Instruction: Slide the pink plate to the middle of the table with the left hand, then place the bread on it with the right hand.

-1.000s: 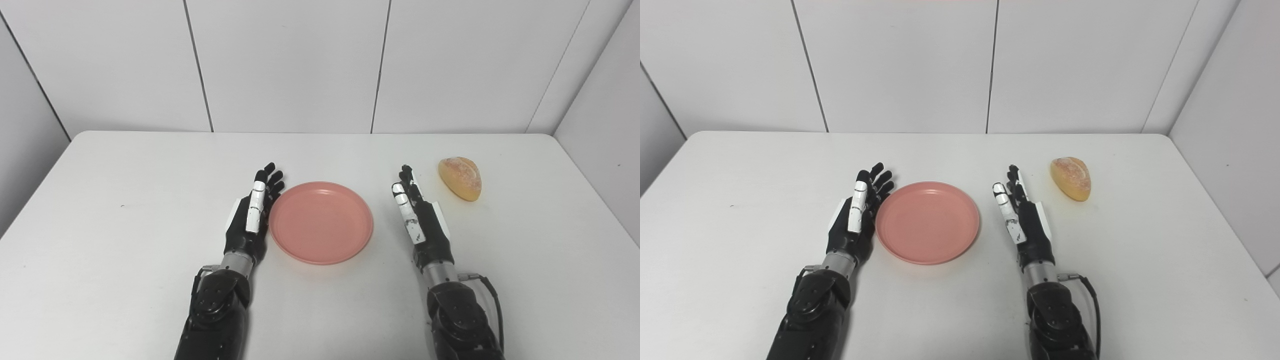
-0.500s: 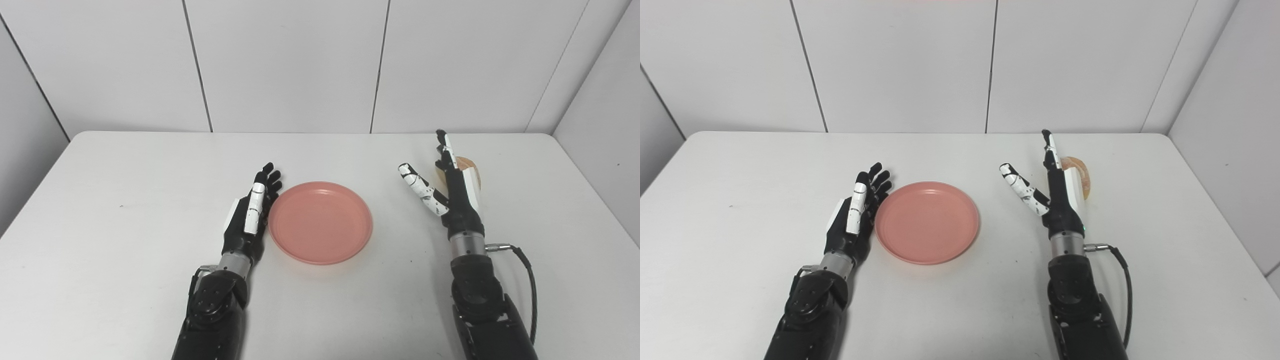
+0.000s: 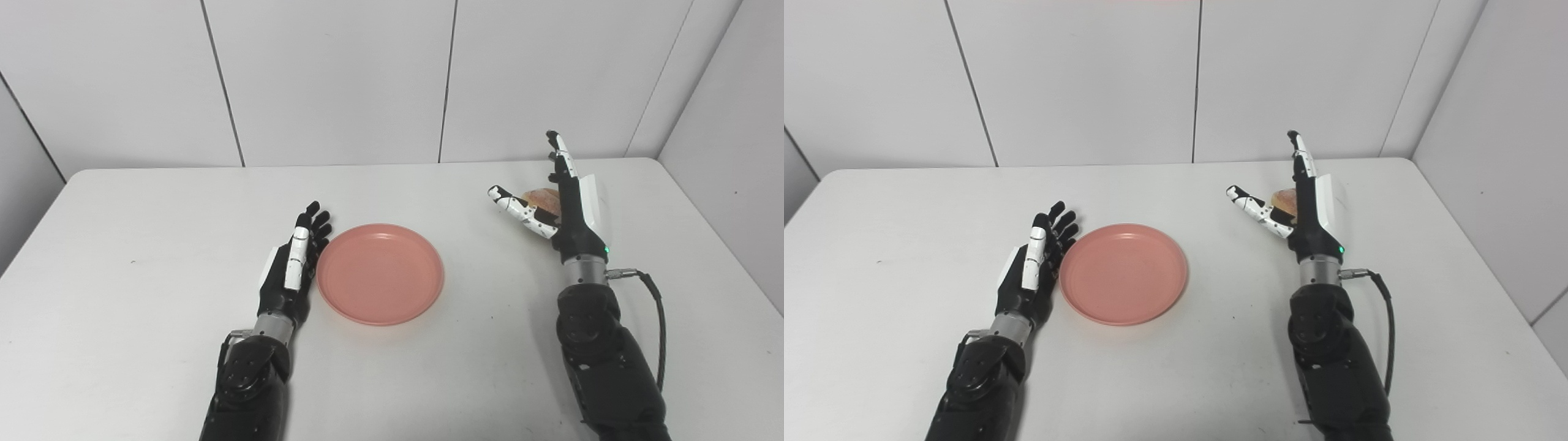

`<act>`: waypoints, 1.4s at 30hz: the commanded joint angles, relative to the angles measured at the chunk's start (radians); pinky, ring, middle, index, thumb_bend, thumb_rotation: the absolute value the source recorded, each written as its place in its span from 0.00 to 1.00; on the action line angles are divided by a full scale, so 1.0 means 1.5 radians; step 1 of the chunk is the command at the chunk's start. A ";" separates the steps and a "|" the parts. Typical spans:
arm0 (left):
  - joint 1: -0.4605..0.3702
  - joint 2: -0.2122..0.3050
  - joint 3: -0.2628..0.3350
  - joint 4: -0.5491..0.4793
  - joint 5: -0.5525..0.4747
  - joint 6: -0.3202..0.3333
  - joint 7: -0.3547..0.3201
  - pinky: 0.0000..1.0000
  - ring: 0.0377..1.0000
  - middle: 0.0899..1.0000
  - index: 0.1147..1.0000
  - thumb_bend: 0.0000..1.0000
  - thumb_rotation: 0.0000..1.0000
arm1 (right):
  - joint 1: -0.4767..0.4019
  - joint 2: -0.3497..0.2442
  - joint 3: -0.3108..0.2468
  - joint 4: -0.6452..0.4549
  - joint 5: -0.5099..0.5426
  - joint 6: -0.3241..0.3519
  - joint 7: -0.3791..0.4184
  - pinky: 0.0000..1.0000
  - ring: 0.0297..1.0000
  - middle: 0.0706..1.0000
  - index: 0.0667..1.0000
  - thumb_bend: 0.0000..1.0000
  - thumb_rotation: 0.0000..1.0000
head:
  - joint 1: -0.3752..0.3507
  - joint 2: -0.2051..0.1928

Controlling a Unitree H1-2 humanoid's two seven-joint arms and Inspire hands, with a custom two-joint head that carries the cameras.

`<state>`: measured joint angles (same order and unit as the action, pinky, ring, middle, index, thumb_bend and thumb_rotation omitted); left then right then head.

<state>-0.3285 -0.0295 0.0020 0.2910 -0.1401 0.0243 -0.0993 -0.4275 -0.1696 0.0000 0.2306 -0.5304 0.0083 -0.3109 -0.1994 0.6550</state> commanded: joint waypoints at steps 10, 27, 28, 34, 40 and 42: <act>-0.014 0.003 0.001 0.007 -0.002 -0.009 -0.010 0.97 0.95 0.95 0.95 0.64 1.00 | -0.056 -0.057 -0.004 0.056 -0.040 0.008 -0.055 0.78 0.89 0.93 0.92 0.79 0.47 | 0.000 0.000; -0.006 0.002 -0.002 -0.015 0.004 0.006 -0.006 0.97 0.95 0.94 0.94 0.64 1.00 | -0.090 -0.090 0.038 0.178 -0.049 0.027 -0.044 0.71 0.82 0.87 0.88 0.79 0.34 | 0.007 0.008; -0.005 0.003 -0.003 -0.016 0.005 0.006 -0.006 0.97 0.95 0.94 0.94 0.64 1.00 | -0.093 -0.091 0.042 0.186 -0.050 0.027 -0.045 0.71 0.82 0.87 0.88 0.79 0.33 | 0.007 0.009; -0.004 0.003 -0.001 -0.025 -0.001 0.014 -0.008 0.98 0.96 0.95 0.95 0.63 1.00 | -0.102 -0.090 0.050 0.212 -0.045 0.023 -0.053 0.66 0.77 0.84 0.83 0.73 0.23 | 0.008 0.012; -0.002 0.005 -0.003 -0.028 0.003 0.018 -0.007 0.97 0.95 0.95 0.95 0.62 1.00 | -0.105 -0.089 0.044 0.240 -0.012 -0.020 -0.064 0.54 0.65 0.73 0.75 0.63 0.06 | 0.006 0.014; -0.003 0.005 -0.001 -0.028 0.001 0.017 -0.006 0.97 0.95 0.95 0.95 0.61 1.00 | -0.106 -0.087 0.040 0.246 0.000 -0.030 -0.073 0.48 0.58 0.65 0.70 0.59 0.01 | 0.005 0.014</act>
<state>-0.3212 -0.0223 0.0016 0.2650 -0.1372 0.0449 -0.1052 -0.5331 -0.2841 0.0703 0.6119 -0.5412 0.0155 -0.3892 -0.1933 0.6765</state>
